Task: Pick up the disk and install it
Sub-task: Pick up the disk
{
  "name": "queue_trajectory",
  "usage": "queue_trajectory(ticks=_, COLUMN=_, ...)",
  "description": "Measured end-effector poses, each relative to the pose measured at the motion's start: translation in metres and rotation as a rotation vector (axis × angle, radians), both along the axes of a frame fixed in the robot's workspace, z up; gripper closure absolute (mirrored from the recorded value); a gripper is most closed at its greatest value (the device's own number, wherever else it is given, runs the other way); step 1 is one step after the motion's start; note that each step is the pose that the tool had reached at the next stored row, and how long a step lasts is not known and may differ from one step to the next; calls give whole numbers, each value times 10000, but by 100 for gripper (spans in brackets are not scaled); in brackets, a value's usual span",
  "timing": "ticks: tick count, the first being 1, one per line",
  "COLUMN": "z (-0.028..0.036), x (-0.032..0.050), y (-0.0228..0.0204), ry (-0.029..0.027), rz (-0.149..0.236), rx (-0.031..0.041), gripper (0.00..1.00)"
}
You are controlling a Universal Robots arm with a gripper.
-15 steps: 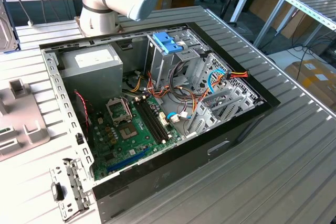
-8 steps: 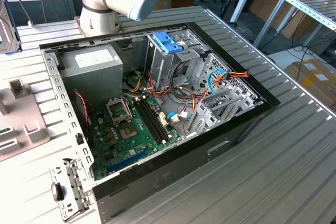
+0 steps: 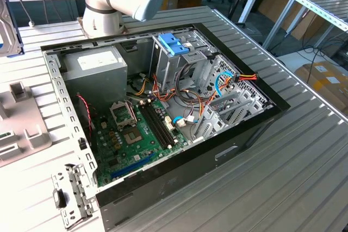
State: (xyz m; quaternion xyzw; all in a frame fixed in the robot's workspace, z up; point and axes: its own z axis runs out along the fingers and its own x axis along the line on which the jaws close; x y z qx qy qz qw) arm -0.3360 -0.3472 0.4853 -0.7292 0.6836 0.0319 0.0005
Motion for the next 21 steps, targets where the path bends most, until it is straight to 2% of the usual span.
queue_trajectory(ticks=21, z=-8, x=66, y=-54, ry=0, rz=0, rx=0, gripper=63)
